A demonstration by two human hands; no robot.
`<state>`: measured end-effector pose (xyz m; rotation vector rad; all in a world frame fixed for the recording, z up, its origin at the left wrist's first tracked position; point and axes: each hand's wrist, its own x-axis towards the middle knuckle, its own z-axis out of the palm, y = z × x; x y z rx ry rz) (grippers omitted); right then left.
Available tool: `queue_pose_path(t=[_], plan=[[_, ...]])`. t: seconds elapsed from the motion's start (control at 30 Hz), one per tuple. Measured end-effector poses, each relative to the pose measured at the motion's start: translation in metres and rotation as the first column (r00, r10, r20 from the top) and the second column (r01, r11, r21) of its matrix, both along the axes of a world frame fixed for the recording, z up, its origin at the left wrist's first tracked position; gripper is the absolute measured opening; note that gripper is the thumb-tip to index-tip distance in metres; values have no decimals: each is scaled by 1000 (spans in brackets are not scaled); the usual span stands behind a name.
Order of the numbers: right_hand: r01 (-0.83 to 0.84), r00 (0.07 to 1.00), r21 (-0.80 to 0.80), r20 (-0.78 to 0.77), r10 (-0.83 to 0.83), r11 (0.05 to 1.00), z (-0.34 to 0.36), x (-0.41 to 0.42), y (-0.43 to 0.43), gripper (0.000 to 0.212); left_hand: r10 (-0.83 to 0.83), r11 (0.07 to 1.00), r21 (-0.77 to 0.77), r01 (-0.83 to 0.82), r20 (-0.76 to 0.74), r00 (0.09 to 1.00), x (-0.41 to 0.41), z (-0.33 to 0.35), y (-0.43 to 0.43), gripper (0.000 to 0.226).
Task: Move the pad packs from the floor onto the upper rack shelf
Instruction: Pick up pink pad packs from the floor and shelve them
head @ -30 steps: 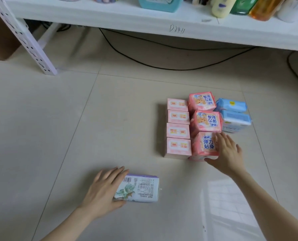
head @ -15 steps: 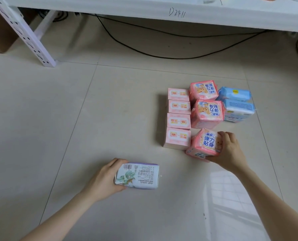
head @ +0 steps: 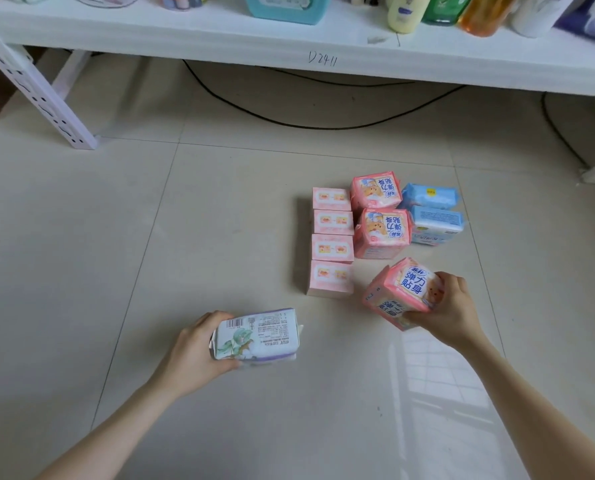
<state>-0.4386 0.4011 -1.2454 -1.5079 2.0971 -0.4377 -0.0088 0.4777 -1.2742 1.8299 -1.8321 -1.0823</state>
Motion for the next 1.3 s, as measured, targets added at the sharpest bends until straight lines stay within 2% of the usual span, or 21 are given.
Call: queue_pose_path(t=[0.33, 0.6, 0.87, 1.03, 1.3], plan=[[-74, 995, 47, 72, 70, 996, 153, 35, -4, 86, 96, 994, 60, -97, 7, 995, 8, 159, -6, 64], [-99, 982, 0, 161, 98, 995, 321, 60, -24, 76, 159, 984, 84, -157, -15, 987, 13, 325, -23, 61], [-130, 982, -68, 131, 138, 989, 501, 71, -55, 75, 158, 985, 81, -150, -96, 983, 8, 505, -50, 62], [-189, 972, -125, 121, 204, 974, 612, 78, -76, 76, 121, 992, 33, -118, -101, 988, 12, 615, -68, 66], [-252, 953, -315, 83, 291, 915, 778, 97, -106, 71, 113, 983, -131, -127, -110, 987, 29, 778, -92, 69]])
